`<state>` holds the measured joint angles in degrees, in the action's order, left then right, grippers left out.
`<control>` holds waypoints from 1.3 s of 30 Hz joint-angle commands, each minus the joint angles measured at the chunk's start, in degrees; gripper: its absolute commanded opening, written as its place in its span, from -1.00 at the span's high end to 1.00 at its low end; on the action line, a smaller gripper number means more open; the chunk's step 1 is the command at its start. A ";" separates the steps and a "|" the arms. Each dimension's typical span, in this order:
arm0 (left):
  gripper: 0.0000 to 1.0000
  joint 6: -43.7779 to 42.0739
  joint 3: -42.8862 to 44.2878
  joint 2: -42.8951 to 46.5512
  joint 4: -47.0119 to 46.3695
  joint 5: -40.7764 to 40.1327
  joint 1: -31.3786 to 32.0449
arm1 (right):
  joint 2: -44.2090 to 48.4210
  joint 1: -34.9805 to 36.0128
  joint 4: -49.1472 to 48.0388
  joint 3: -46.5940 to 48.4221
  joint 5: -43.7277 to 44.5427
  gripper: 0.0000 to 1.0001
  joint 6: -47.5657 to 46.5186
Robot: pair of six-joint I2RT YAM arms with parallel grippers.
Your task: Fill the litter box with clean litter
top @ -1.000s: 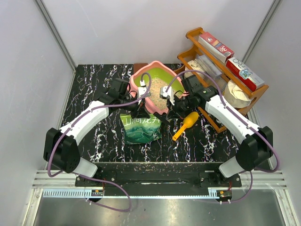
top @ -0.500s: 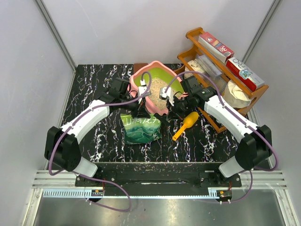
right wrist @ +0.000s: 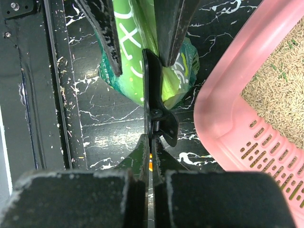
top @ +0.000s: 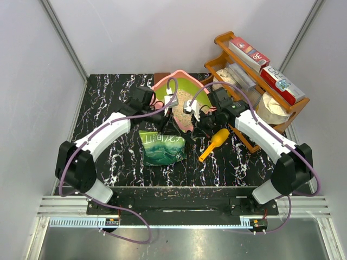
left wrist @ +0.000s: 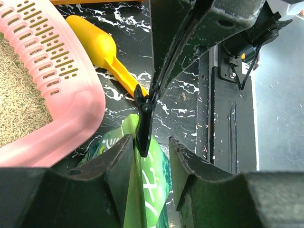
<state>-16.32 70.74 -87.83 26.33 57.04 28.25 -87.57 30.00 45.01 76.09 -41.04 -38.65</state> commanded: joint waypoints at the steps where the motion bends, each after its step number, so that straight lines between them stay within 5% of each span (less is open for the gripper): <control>1: 0.25 1.20 2.38 -1.11 -2.51 3.52 1.37 | 0.12 0.41 -3.62 -0.77 2.19 1.00 0.95; 6: 0.42 -2.30 3.00 -2.08 -0.49 1.50 2.42 | 0.47 0.41 -4.23 -1.12 2.01 1.00 1.83; 10: 0.22 -2.49 2.91 -2.26 0.04 0.53 2.86 | 0.56 0.41 -4.41 -1.30 2.19 1.00 1.83; 21: 0.13 -7.59 3.00 -1.29 3.56 -4.47 2.86 | 1.00 0.41 -4.41 -1.56 1.49 1.00 2.27; 32: 1.00 -7.59 3.09 -2.08 3.03 -4.13 2.86 | 0.82 0.32 -4.93 -1.74 1.48 1.00 2.44; 34: 1.00 -7.94 3.00 -1.99 3.20 -3.95 2.86 | 1.00 0.41 -4.85 -1.74 1.92 0.79 2.79; 36: 1.00 -8.29 3.00 -1.73 3.38 -3.86 2.86 | 1.61 0.32 -3.63 -1.22 3.24 0.36 2.27; 39: 1.00 -8.82 3.00 -1.55 3.82 -4.12 2.86 | 2.67 -0.11 -2.22 -1.21 5.53 0.11 0.25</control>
<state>-23.40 71.99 -90.11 28.82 52.58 30.74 -87.48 30.11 43.42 74.22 -39.35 -36.16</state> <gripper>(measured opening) 0.180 0.387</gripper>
